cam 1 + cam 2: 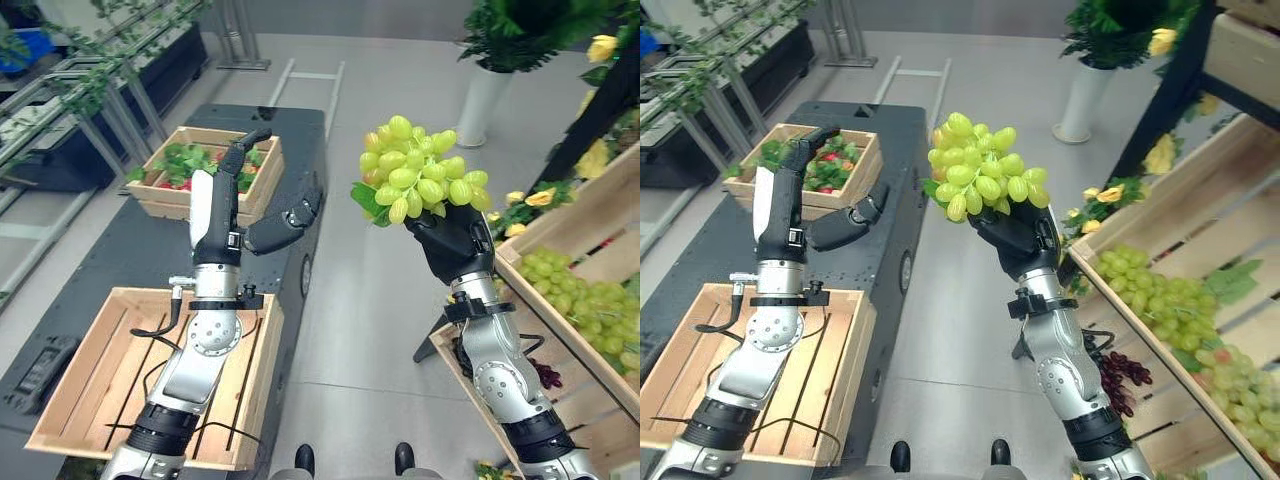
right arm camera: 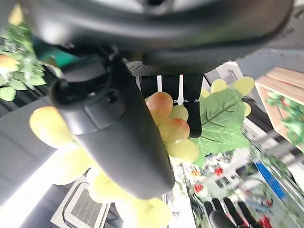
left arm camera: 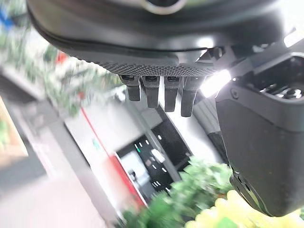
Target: Pick up the fruits from the basket on one side to the basket on the other side
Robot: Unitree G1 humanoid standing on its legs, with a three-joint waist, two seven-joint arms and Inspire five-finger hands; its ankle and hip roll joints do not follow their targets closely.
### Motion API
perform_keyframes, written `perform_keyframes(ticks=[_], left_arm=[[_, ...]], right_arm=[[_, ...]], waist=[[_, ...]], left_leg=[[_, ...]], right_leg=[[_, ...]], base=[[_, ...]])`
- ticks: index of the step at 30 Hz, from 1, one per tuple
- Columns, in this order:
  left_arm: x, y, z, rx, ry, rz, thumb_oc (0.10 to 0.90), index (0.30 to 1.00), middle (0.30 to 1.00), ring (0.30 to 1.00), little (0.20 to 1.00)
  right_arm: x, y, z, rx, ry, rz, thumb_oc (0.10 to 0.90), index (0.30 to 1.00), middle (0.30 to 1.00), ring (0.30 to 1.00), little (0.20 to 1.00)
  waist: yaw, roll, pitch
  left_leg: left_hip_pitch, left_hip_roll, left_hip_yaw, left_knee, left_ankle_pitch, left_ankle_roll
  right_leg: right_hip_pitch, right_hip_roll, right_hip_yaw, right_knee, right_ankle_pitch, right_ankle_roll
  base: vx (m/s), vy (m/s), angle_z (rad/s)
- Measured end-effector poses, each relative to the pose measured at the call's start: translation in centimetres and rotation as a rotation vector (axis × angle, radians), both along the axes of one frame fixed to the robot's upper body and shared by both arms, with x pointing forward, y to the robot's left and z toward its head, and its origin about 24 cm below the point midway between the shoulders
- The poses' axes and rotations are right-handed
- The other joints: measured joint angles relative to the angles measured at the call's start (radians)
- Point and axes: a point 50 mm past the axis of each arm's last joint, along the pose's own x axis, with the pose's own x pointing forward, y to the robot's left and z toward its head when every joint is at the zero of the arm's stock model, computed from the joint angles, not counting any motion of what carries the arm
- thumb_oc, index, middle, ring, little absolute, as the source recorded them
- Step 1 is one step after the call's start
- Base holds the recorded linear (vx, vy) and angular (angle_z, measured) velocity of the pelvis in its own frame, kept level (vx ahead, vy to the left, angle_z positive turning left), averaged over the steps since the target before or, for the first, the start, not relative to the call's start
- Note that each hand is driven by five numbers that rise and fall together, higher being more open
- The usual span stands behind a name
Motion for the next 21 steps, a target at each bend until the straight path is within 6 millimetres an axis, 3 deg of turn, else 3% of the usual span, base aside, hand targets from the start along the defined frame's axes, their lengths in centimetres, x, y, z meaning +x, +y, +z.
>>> perform_keyframes(ticks=[5, 8, 11, 12, 13, 14, 15, 17, 19, 20, 21], left_arm=[[0.1, -1.7, -1.7, -0.072, 0.089, -0.127, 0.8, 0.9, 0.9, 0.9, 0.9], [0.2, -2.5, -2.9, -0.069, 0.146, -0.163, 0.8, 0.9, 0.9, 0.9, 0.9], [0.4, -2.1, -3.6, -0.054, 0.171, -0.143, 0.8, 0.9, 0.9, 0.9, 0.9], [0.5, -1.8, -3.7, -0.027, 0.163, -0.119, 0.8, 0.9, 0.9, 0.9, 0.9], [0.7, -1.7, -3.7, -0.023, 0.161, -0.113, 0.8, 0.9, 0.9, 0.9, 0.9], [0.9, -1.8, -3.8, -0.029, 0.165, -0.114, 0.8, 0.9, 0.9, 0.9, 0.9], [1.0, -2.0, -3.7, -0.041, 0.16, -0.119, 0.8, 0.9, 0.9, 0.9, 0.9], [1.0, -1.8, -3.5, -0.055, 0.153, -0.114, 0.8, 0.9, 0.9, 0.9, 0.9], [1.1, -1.4, -3.2, -0.084, 0.137, -0.087, 0.8, 0.9, 0.9, 0.9, 0.9], [1.2, -1.2, -3.2, -0.113, 0.137, -0.072, 0.8, 0.9, 0.9, 0.9, 0.9], [1.2, -1.2, -3.2, -0.129, 0.136, -0.068, 0.8, 0.9, 0.9, 0.9, 0.9]], right_arm=[[-0.1, 0.7, 0.1, 0.045, -0.002, 0.004, 0.4, 0.3, 0.3, 0.3, 0.3], [-0.2, 0.8, 0.5, 0.058, -0.013, 0.003, 0.4, 0.3, 0.3, 0.3, 0.3], [-0.2, 0.8, 0.8, 0.08, -0.017, 0.013, 0.4, 0.3, 0.3, 0.3, 0.3], [-0.1, 0.7, 1.0, 0.105, -0.015, 0.022, 0.4, 0.3, 0.3, 0.3, 0.3], [0.1, 0.5, 1.2, 0.124, -0.016, 0.024, 0.4, 0.3, 0.3, 0.3, 0.3], [0.1, 0.2, 1.2, 0.131, -0.016, 0.015, 0.4, 0.3, 0.3, 0.3, 0.3], [0.3, -0.4, 1.3, 0.158, -0.015, 0.001, 0.4, 0.3, 0.3, 0.3, 0.3], [0.5, -0.7, 1.6, 0.198, -0.031, -0.01, 0.4, 0.3, 0.3, 0.3, 0.3], [0.7, -0.5, 2.4, 0.216, -0.074, 0.003, 0.4, 0.3, 0.3, 0.3, 0.3], [0.9, -0.3, 3.0, 0.209, -0.096, 0.013, 0.4, 0.3, 0.3, 0.3, 0.3], [1.0, -0.3, 3.3, 0.208, -0.108, 0.017, 0.4, 0.3, 0.3, 0.3, 0.3]], waist=[[-0.015, -0.015, -0.007], [-0.019, -0.019, -0.005], [-0.023, -0.035, 0.002], [-0.016, -0.039, 0.009], [-0.018, -0.031, 0.018], [-0.03, -0.02, 0.023], [-0.03, 0.001, 0.035], [0.001, 0.008, 0.039], [0.02, -0.028, 0.039], [0.032, -0.029, 0.042], [0.034, -0.021, 0.047]], left_leg=[[0.007, -0.017, 0.054, -0.001, -0.01, 0.013], [0.013, -0.035, 0.101, 0.0, -0.019, 0.026], [0.023, -0.044, 0.182, 0.004, -0.028, 0.039], [0.014, -0.038, 0.213, 0.006, -0.038, 0.052], [0.009, -0.013, 0.222, 0.0, -0.037, 0.06], [0.011, 0.004, 0.231, -0.001, -0.027, 0.059], [0.011, 0.033, 0.253, 0.002, -0.018, 0.049], [0.006, 0.068, 0.284, 0.009, -0.012, 0.029], [0.002, 0.05, 0.278, 0.005, 0.001, 0.004], [0.003, 0.043, 0.253, 0.002, 0.004, -0.008], [0.001, 0.051, 0.227, 0.001, 0.004, -0.013]], right_leg=[[-0.031, -0.011, 0.049, 0.005, 0.021, 0.011], [-0.073, -0.019, 0.045, 0.021, 0.051, 0.013], [-0.113, -0.014, -0.027, 0.02, 0.115, -0.013], [-0.147, 0.004, -0.054, 0.015, 0.18, -0.003], [-0.168, 0.006, -0.076, 0.022, 0.199, 0.033], [-0.184, 0.009, -0.121, 0.081, 0.177, 0.009], [-0.204, 0.009, -0.168, 0.19, 0.121, -0.048], [-0.188, -0.004, -0.196, 0.265, 0.035, -0.06], [-0.093, -0.014, -0.169, 0.088, 0.021, -0.048], [-0.06, -0.004, -0.161, 0.01, 0.042, -0.027], [-0.059, 0.007, -0.15, -0.002, 0.052, -0.033]], base=[[-0.1, 0.261, -0.36], [-0.15, 0.086, -0.64], [-0.26, -0.043, -1.01], [-0.23, -0.068, -1.1], [-0.22, -0.113, -0.9], [-0.17, -0.196, -0.45], [-0.18, -0.269, -0.32], [-0.14, -0.306, -0.5], [-0.05, -0.213, -0.35], [-0.02, -0.129, -0.35], [-0.01, -0.146, -0.38]])
